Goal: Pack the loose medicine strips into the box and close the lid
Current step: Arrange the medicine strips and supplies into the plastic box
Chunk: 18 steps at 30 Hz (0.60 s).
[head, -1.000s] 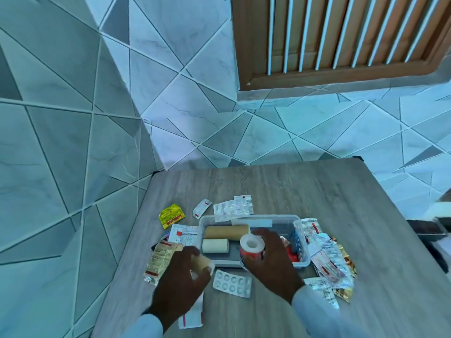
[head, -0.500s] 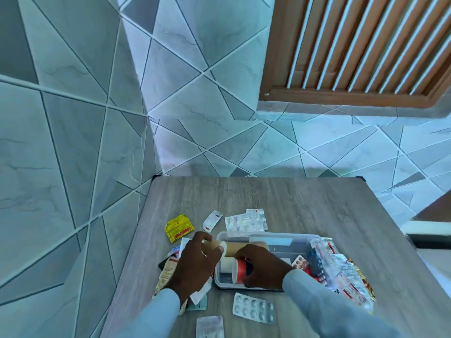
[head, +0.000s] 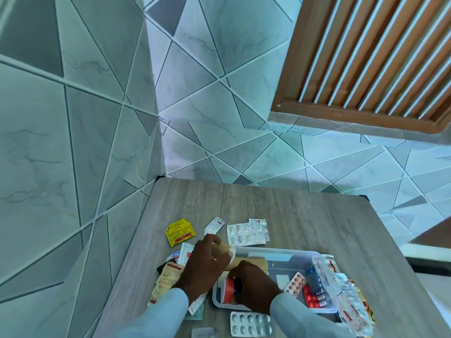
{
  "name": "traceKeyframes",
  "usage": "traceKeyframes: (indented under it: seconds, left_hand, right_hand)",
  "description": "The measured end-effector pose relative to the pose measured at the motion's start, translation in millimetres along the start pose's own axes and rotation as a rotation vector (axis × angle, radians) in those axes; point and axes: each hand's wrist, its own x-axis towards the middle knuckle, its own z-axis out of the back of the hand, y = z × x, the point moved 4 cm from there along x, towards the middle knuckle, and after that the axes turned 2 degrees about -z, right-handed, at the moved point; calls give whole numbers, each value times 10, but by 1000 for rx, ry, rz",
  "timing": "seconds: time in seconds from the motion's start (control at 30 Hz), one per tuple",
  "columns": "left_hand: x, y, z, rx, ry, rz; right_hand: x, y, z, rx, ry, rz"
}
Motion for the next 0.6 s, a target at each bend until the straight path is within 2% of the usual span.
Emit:
traceKeyframes:
  seconds: [0.17, 0.3, 0.4, 0.6]
  left_hand:
    - [-34, 4, -93, 43, -13, -1]
    - [-71, 35, -117, 29, -39, 38]
    - [-76, 24, -175, 22, -34, 59]
    - [-65, -8, -269, 67, -2, 49]
  right_hand:
    - [8, -64, -2, 20, 17, 18]
    - [-21, -227, -47, 171, 38, 2]
    - [30, -297, -87, 189, 36, 0]
    - [94, -289, -296, 237, 14, -95]
